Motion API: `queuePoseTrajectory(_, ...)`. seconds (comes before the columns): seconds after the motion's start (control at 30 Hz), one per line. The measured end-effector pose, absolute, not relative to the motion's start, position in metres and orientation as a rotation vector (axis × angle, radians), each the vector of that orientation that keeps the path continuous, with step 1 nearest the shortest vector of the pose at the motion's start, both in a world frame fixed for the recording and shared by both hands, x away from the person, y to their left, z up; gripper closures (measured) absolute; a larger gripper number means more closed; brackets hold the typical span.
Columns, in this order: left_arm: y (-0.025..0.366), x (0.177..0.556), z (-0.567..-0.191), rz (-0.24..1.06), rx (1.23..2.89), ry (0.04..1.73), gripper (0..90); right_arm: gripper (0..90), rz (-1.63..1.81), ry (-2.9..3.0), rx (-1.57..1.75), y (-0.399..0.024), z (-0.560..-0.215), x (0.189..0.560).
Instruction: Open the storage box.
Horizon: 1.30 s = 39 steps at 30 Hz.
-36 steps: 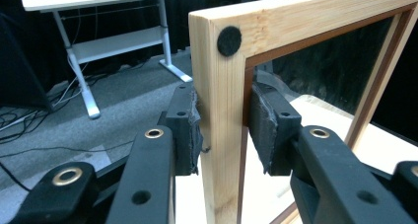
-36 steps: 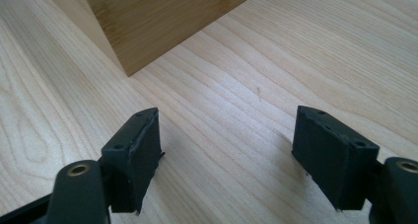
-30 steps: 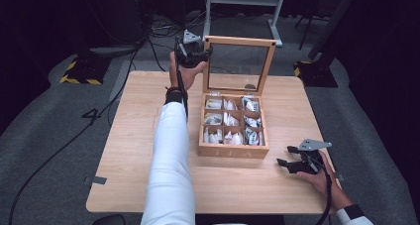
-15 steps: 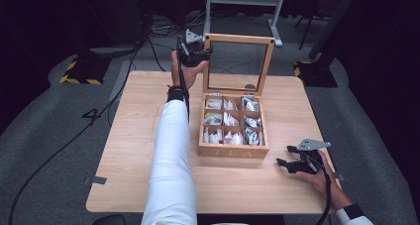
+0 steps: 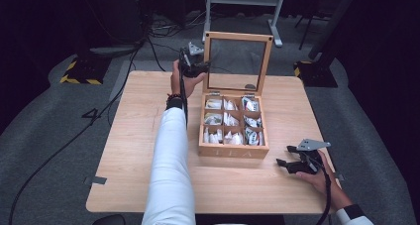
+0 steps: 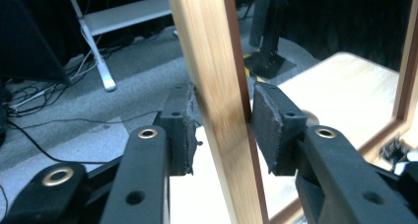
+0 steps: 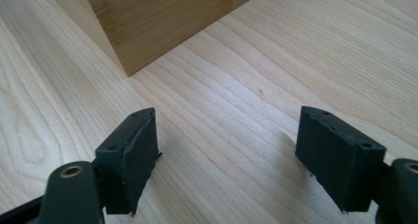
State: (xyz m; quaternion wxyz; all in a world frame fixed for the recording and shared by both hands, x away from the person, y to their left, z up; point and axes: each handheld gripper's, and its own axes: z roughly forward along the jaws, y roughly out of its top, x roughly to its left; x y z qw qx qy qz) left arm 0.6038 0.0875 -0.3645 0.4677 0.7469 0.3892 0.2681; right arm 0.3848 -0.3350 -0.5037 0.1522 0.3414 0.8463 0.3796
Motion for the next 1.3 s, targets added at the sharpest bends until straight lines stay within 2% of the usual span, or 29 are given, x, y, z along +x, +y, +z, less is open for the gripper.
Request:
queuePoseTrajectory(0.17,0.088,0.598,-0.378,0.644,1.849,0.961,62.5,24.3,1.087,2.430,0.976,-0.335,-0.504,0.385)
queuePoseTrajectory(0.43,0.092,0.589,-0.395,0.636,1.901,0.973,58.2,23.5,1.085,2.433,0.973,-0.335,-0.504,0.385)
queuePoseTrajectory(0.5,0.094,0.585,-0.397,0.637,1.922,0.968,56.0,23.1,1.087,2.434,0.972,-0.335,-0.504,0.385)
queuePoseTrajectory(0.77,0.102,0.560,-0.386,0.645,2.019,0.950,31.7,23.1,1.087,2.435,0.971,-0.335,-0.504,0.385)
queuePoseTrajectory(0.9,0.105,0.540,-0.379,0.640,2.100,0.908,23.2,23.0,1.086,2.435,0.971,-0.335,-0.504,0.385)
queuePoseTrajectory(1.13,0.113,0.503,-0.372,0.660,2.155,0.845,18.1,23.0,1.084,2.434,0.971,-0.335,-0.504,0.385)
queuePoseTrajectory(1.3,0.121,0.476,-0.369,0.682,2.146,0.803,18.1,22.9,1.085,2.434,0.972,-0.335,-0.504,0.385)
